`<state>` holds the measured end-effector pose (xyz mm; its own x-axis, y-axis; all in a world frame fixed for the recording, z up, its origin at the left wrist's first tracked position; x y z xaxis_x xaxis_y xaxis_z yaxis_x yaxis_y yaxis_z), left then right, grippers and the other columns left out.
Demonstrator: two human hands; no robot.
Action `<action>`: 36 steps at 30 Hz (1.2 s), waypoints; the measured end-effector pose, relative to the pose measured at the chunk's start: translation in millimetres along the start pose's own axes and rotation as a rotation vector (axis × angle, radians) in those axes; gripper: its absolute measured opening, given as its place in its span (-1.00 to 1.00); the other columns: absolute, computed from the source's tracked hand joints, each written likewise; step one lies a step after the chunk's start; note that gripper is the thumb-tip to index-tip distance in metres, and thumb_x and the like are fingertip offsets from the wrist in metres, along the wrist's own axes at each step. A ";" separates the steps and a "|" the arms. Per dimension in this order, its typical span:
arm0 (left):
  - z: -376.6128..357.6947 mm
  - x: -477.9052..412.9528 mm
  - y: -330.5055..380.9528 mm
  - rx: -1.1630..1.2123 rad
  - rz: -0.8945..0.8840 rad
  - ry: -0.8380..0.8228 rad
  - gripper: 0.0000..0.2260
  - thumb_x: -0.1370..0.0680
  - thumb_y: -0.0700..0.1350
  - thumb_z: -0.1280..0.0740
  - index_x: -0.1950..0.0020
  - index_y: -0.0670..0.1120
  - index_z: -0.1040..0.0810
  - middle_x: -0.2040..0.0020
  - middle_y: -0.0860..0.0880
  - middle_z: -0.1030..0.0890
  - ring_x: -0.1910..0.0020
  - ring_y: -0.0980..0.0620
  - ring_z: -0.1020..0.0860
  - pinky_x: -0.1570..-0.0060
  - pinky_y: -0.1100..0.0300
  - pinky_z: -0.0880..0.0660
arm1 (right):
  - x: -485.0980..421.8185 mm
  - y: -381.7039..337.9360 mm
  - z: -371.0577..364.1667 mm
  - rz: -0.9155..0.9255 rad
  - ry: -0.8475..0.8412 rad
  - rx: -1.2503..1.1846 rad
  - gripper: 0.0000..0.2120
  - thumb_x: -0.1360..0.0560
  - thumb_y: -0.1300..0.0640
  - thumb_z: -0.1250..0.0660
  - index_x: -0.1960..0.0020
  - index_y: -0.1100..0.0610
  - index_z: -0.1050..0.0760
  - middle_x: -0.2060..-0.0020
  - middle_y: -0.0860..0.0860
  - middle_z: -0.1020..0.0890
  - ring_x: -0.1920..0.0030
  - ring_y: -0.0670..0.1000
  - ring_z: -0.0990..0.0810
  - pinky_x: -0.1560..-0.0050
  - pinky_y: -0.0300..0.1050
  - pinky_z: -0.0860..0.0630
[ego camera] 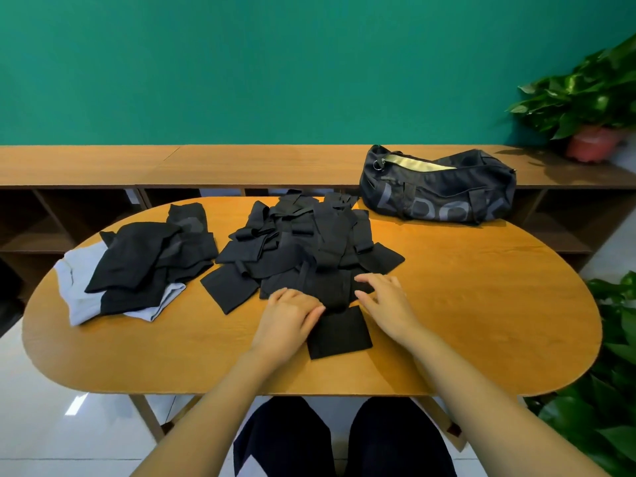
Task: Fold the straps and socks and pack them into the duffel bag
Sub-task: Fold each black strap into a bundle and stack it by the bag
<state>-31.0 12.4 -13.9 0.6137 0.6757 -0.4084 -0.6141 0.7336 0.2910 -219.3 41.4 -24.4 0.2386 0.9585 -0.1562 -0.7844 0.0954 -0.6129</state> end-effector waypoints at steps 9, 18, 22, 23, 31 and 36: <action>7.4 -86.6 -76.4 -0.001 0.248 -0.030 -0.60 -0.60 -0.14 -0.30 -0.44 -0.02 -0.39 -0.39 0.02 -0.45 -0.41 -0.03 -0.31 -0.36 0.02 -0.25 | -86.0 -34.7 -18.6 -0.005 -0.050 0.208 -0.61 -0.63 -0.10 -0.17 -0.42 -0.01 -0.36 -0.21 -0.02 -0.56 -0.34 0.07 -0.33 -0.28 0.04 -0.31; -10.2 -118.7 -94.2 0.268 0.284 0.089 -0.94 -0.55 -0.16 -0.38 0.00 -0.05 -0.60 0.09 0.10 -0.63 0.04 0.10 -0.57 -0.10 0.25 -0.42 | -103.2 -26.8 -31.4 -0.115 0.035 -0.336 -0.74 -0.52 0.10 -0.41 -0.18 -0.07 -0.49 0.12 -0.06 -0.60 0.03 -0.06 -0.56 -0.11 -0.06 -0.50; -16.5 -121.4 -102.9 0.350 0.356 0.120 -0.95 -0.52 -0.17 -0.43 0.10 -0.12 -0.60 0.17 0.04 -0.63 0.13 0.09 -0.58 0.10 0.20 -0.47 | -90.0 -17.5 -3.1 -0.069 0.184 -0.426 -0.80 -0.54 0.25 -0.37 -0.09 -0.01 -0.55 0.16 -0.15 -0.57 0.16 -0.20 -0.54 0.14 -0.42 -0.41; -17.7 -122.2 -106.6 0.335 0.384 0.133 -0.95 -0.52 -0.17 -0.43 0.09 -0.13 -0.59 0.16 0.01 -0.63 0.13 0.05 -0.58 0.08 0.14 -0.49 | -87.8 -10.2 4.4 -0.055 0.205 -0.404 -0.79 -0.54 0.27 -0.35 -0.09 0.01 -0.57 0.13 -0.17 -0.58 0.11 -0.22 -0.53 0.10 -0.46 -0.39; -14.2 -136.4 -76.1 -0.236 0.299 0.089 -0.69 -0.53 -0.16 -0.39 -0.28 -0.04 -0.51 -0.21 -0.05 -0.53 -0.22 -0.13 -0.43 -0.20 -0.04 -0.31 | -73.5 78.3 61.7 -0.170 0.202 -0.279 -0.59 -0.54 0.39 -0.28 -0.28 0.00 -0.52 -0.11 -0.06 -0.59 -0.15 -0.08 -0.51 -0.17 -0.19 -0.41; -54.1 -149.2 12.6 -0.023 -0.026 -0.082 -0.71 -0.61 -0.01 -0.25 -0.33 0.02 -0.47 -0.29 0.06 -0.49 -0.30 0.04 -0.40 -0.34 0.08 -0.20 | -69.0 106.8 62.1 -0.286 0.105 -0.337 -0.52 -0.56 0.38 -0.26 -0.32 -0.10 -0.46 -0.19 -0.03 -0.57 -0.25 -0.02 -0.47 -0.15 -0.14 -0.48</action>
<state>-157.2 -83.0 4.0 0.6674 0.6612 -0.3428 -0.6085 0.7495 0.2609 -355.1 2.1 -30.9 0.4888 0.8723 -0.0113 -0.4527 0.2426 -0.8580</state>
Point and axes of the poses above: each hand's wrist, its own x-axis away from the middle knuckle, its own z-axis out of the back of the hand, y = z × x, the point moved 7 cm from there along -x, towards the middle knuckle
